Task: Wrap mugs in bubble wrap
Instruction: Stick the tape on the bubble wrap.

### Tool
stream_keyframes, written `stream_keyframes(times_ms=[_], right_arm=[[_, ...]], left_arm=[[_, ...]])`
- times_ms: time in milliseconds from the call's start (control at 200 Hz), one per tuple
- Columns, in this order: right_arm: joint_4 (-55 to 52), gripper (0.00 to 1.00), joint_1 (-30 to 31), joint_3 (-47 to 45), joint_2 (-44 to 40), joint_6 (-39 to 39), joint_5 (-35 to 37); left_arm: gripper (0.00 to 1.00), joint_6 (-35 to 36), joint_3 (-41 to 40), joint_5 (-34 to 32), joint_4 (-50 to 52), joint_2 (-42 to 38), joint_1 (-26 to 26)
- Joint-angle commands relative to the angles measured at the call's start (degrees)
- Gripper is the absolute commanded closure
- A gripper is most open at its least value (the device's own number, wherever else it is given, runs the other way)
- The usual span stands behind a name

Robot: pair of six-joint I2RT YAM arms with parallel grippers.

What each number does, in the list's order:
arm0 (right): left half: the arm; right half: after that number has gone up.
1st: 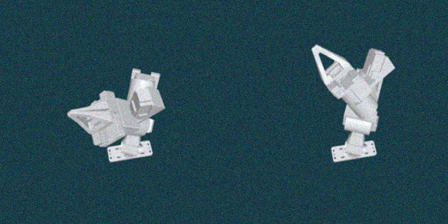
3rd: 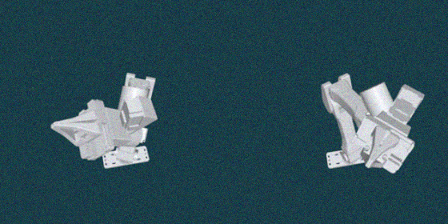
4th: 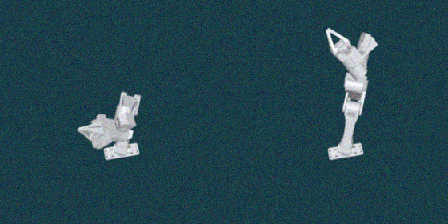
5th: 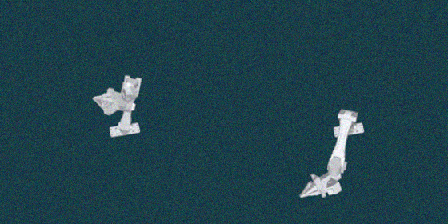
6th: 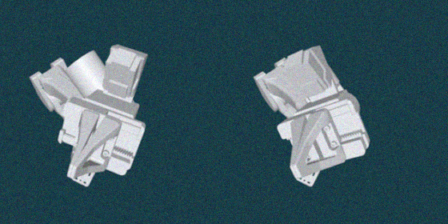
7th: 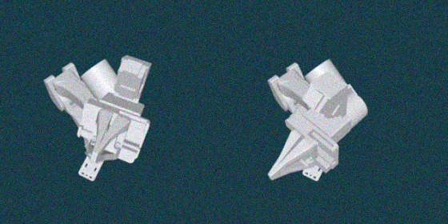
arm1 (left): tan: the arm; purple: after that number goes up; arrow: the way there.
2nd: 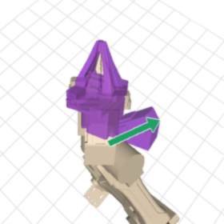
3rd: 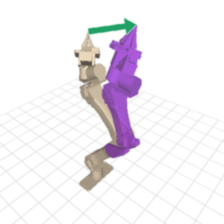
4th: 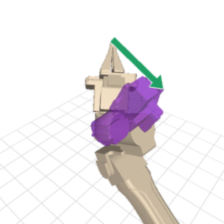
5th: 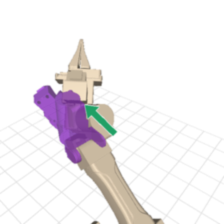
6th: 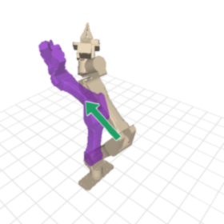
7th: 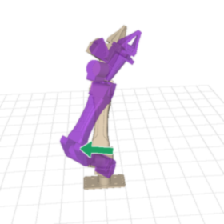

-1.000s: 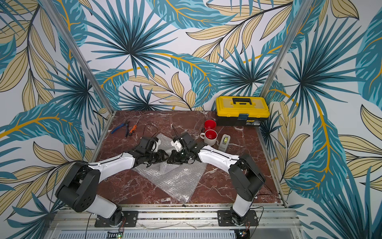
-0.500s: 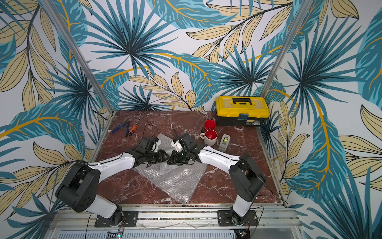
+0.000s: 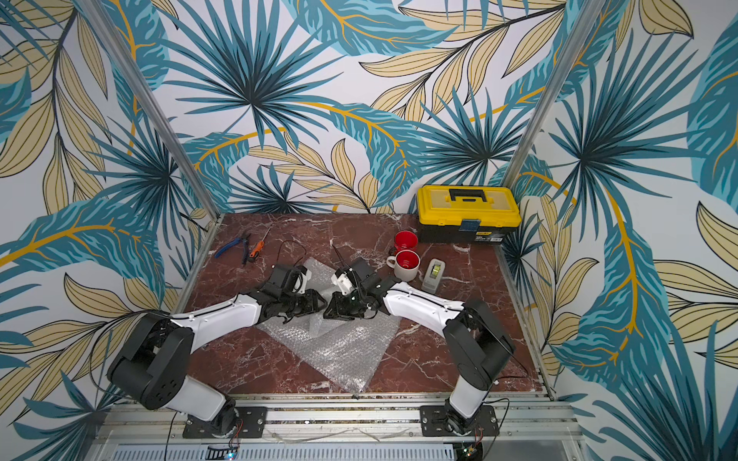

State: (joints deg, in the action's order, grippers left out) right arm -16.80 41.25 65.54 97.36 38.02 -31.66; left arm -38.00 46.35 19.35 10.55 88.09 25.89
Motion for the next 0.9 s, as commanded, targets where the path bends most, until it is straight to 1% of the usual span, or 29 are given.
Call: stream_keyframes(times_ms=[0,320,536,716,896], right_arm=[[-7.5,0.80,1.3,-1.9,-1.3,1.0,-1.6],[-12.8,0.79,1.3,-0.9,1.1,1.4,2.3],[-16.1,0.75,1.3,0.6,3.4,2.0,4.3],[-18.5,0.68,1.3,1.4,3.5,4.3,6.3],[-19.6,0.55,1.7,1.3,2.5,7.6,5.7]], left_arm=[[0.58,-1.5,0.7,-2.5,1.1,1.0,-0.3],[0.58,-1.5,0.6,-2.3,1.1,0.9,-0.2],[0.58,-1.5,0.3,-2.4,1.1,0.7,-0.2],[0.58,-1.5,0.4,-2.4,1.1,0.8,-0.1],[0.58,-1.6,0.6,-2.6,1.1,1.0,0.0]])
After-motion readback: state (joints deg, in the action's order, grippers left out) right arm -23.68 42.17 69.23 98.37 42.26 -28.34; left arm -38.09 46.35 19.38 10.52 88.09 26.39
